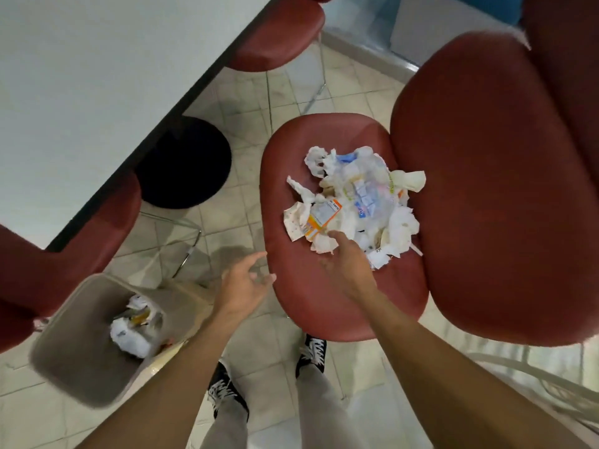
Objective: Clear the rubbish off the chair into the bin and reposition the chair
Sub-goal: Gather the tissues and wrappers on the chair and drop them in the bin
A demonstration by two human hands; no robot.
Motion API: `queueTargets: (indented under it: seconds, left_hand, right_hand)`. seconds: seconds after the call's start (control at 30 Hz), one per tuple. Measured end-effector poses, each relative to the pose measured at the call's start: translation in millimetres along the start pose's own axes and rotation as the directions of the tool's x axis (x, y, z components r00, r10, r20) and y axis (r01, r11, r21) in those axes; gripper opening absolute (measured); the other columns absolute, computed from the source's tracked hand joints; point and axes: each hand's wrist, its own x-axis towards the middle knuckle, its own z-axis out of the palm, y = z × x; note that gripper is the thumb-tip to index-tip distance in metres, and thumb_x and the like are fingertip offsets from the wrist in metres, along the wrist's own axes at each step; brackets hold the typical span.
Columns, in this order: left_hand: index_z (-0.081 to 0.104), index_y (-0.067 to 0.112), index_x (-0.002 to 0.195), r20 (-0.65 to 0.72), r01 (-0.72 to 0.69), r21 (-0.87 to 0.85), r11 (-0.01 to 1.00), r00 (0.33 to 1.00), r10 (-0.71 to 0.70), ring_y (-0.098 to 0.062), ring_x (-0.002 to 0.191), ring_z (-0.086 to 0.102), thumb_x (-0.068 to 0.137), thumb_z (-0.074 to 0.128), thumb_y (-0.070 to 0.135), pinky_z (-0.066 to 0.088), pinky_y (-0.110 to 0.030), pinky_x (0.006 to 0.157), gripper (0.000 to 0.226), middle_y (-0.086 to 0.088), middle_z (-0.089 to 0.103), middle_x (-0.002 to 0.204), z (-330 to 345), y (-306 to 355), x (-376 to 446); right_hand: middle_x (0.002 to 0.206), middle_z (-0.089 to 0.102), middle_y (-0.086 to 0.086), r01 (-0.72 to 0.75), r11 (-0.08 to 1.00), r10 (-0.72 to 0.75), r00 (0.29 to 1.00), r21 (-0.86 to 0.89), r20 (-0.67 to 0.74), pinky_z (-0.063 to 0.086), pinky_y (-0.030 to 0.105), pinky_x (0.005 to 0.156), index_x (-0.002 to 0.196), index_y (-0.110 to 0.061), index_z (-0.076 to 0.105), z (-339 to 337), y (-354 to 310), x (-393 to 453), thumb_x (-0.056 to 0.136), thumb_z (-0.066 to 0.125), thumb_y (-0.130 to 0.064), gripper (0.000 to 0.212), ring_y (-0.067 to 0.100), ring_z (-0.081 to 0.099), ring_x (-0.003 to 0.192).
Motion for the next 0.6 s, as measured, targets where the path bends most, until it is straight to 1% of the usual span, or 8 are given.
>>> queueTargets:
  seconds: [0.07, 0.13, 0.23, 0.33, 0.43, 0.5, 0.53, 0.6]
  left_hand:
    - [0.062, 0.033, 0.12, 0.034, -0.012, 0.023, 1.0, 0.999, 0.011, -0.014, 0.086, 0.063, 0.078, 0.076, 0.024, 0.052, -0.026, 0.079, 0.046, -0.002, 0.063, 0.11, 31, 19, 10]
    - [0.062, 0.033, 0.12, 0.047, -0.016, 0.087, 0.996, 0.999, 0.012, -0.011, 0.085, 0.06, 0.076, 0.076, 0.027, 0.051, -0.025, 0.08, 0.046, 0.004, 0.061, 0.111, 60, 36, 18]
    - [0.062, 0.028, 0.122, 0.072, -0.056, 0.123, 0.991, 0.996, 0.048, -0.014, 0.087, 0.061, 0.075, 0.077, 0.025, 0.054, -0.034, 0.084, 0.049, 0.001, 0.06, 0.115, 102, 56, 35]
    - [0.06, 0.028, 0.122, 0.097, -0.05, 0.164, 0.985, 0.995, 0.034, -0.018, 0.095, 0.062, 0.075, 0.076, 0.028, 0.053, -0.038, 0.087, 0.05, 0.0, 0.061, 0.117, 134, 64, 52]
    - [0.057, 0.028, 0.127, 0.111, -0.03, 0.195, 0.98, 0.994, 0.009, -0.021, 0.106, 0.06, 0.076, 0.075, 0.031, 0.05, -0.039, 0.093, 0.054, -0.005, 0.058, 0.122, 161, 67, 70]
    - [0.053, 0.023, 0.131, 0.103, -0.01, 0.182, 0.983, 0.995, -0.009, -0.023, 0.117, 0.054, 0.077, 0.075, 0.03, 0.046, -0.038, 0.099, 0.059, -0.008, 0.053, 0.129, 175, 68, 82]
    - [0.051, 0.02, 0.133, 0.094, -0.001, 0.183, 0.983, 0.995, -0.016, -0.024, 0.121, 0.05, 0.078, 0.075, 0.029, 0.043, -0.035, 0.102, 0.061, -0.009, 0.051, 0.13, 180, 68, 87]
    - [0.05, 0.017, 0.134, 0.081, -0.005, 0.19, 0.982, 0.997, -0.011, -0.023, 0.123, 0.047, 0.078, 0.074, 0.029, 0.039, -0.031, 0.1, 0.062, -0.008, 0.052, 0.129, 188, 69, 96]
  right_hand:
    - [0.115, 0.059, 0.008, -0.047, 0.999, 0.047, 0.998, -0.012, -0.04, 0.05, 0.039, 0.087, 0.135, -0.025, 0.045, -19, 27, 10, 0.084, 0.062, -0.025, 0.053, 0.026, 0.06, 0.104]
    - [0.121, 0.052, 0.008, -0.099, 0.995, 0.097, 0.993, -0.031, -0.072, 0.047, 0.038, 0.088, 0.135, -0.023, 0.045, -32, 53, 14, 0.084, 0.061, -0.023, 0.053, 0.028, 0.057, 0.108]
    - [0.117, 0.045, 0.009, -0.177, 0.984, 0.174, 0.978, -0.018, -0.112, 0.047, 0.037, 0.082, 0.138, -0.027, 0.04, -43, 94, 21, 0.082, 0.061, -0.023, 0.06, 0.031, 0.056, 0.104]
    - [0.12, 0.042, 0.007, -0.227, 0.974, 0.226, 0.972, -0.013, -0.064, 0.047, 0.036, 0.081, 0.142, -0.04, 0.029, -44, 122, 29, 0.083, 0.062, -0.029, 0.068, 0.03, 0.057, 0.102]
    - [0.124, 0.044, 0.007, -0.242, 0.969, 0.242, 0.97, -0.046, -0.003, 0.046, 0.037, 0.083, 0.144, -0.045, 0.022, -39, 141, 41, 0.085, 0.06, -0.032, 0.071, 0.029, 0.058, 0.102]
    - [0.128, 0.046, 0.008, -0.227, 0.973, 0.228, 0.974, -0.033, 0.015, 0.045, 0.037, 0.084, 0.145, -0.046, 0.024, -32, 150, 49, 0.087, 0.059, -0.032, 0.069, 0.029, 0.058, 0.105]
    - [0.131, 0.045, 0.008, -0.216, 0.976, 0.216, 0.976, -0.013, 0.024, 0.045, 0.036, 0.086, 0.145, -0.045, 0.026, -29, 153, 52, 0.088, 0.058, -0.031, 0.067, 0.029, 0.057, 0.108]
    - [0.135, 0.044, 0.008, -0.191, 0.981, 0.189, 0.981, 0.038, 0.036, 0.045, 0.035, 0.091, 0.145, -0.043, 0.03, -20, 158, 59, 0.09, 0.058, -0.027, 0.064, 0.029, 0.055, 0.113]
